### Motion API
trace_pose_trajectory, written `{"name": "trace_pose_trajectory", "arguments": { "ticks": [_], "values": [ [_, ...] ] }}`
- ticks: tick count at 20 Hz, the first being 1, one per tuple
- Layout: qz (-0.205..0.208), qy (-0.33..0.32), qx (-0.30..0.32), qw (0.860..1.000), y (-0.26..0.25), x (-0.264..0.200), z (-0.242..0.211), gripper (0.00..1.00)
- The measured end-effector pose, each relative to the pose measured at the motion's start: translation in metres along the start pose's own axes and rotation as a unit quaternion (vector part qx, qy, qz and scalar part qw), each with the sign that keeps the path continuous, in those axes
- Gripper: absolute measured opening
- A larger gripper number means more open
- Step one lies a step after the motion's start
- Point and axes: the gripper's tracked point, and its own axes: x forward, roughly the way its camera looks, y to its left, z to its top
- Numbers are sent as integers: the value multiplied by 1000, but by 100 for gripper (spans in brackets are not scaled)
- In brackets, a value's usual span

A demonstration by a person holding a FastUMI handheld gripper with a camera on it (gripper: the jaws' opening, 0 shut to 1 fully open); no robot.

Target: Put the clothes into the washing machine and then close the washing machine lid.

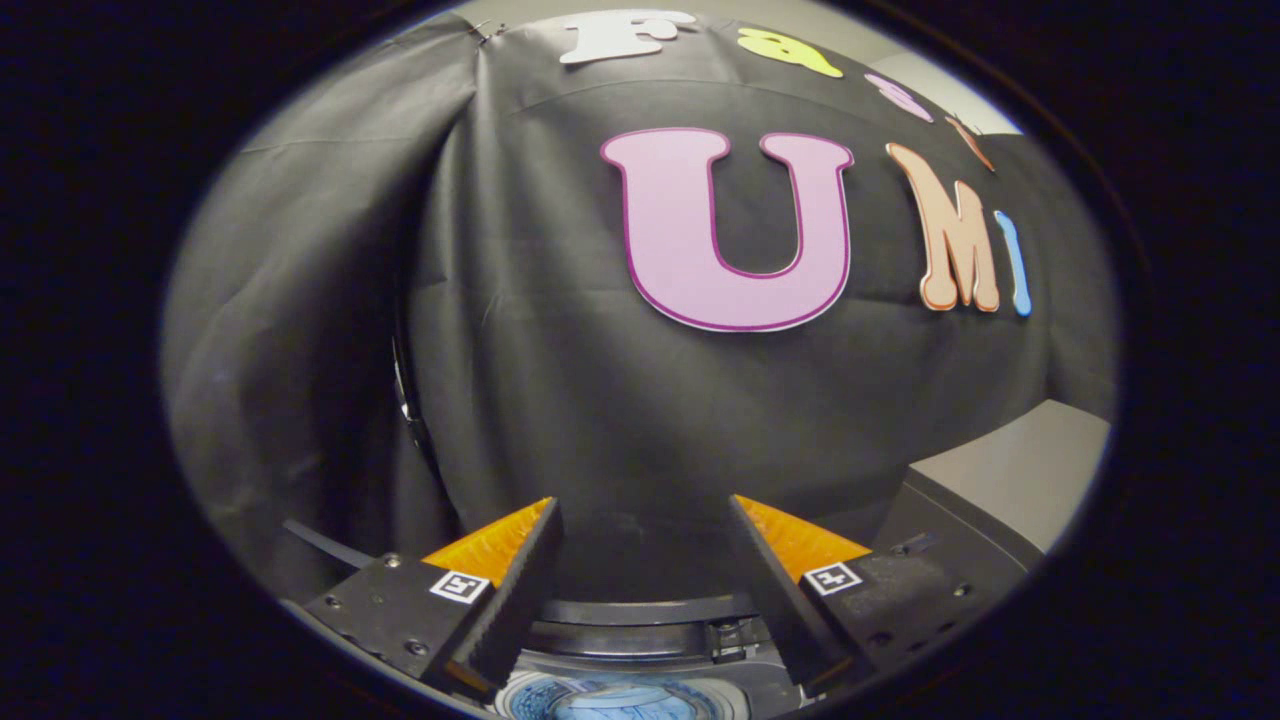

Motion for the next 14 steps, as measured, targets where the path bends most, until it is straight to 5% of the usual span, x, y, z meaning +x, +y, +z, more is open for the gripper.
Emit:
{"name": "trace_pose_trajectory", "arguments": {
  "ticks": [14],
  "values": [
    [-1,-15,1,1000,-2,-26,-11,99]
  ]
}}
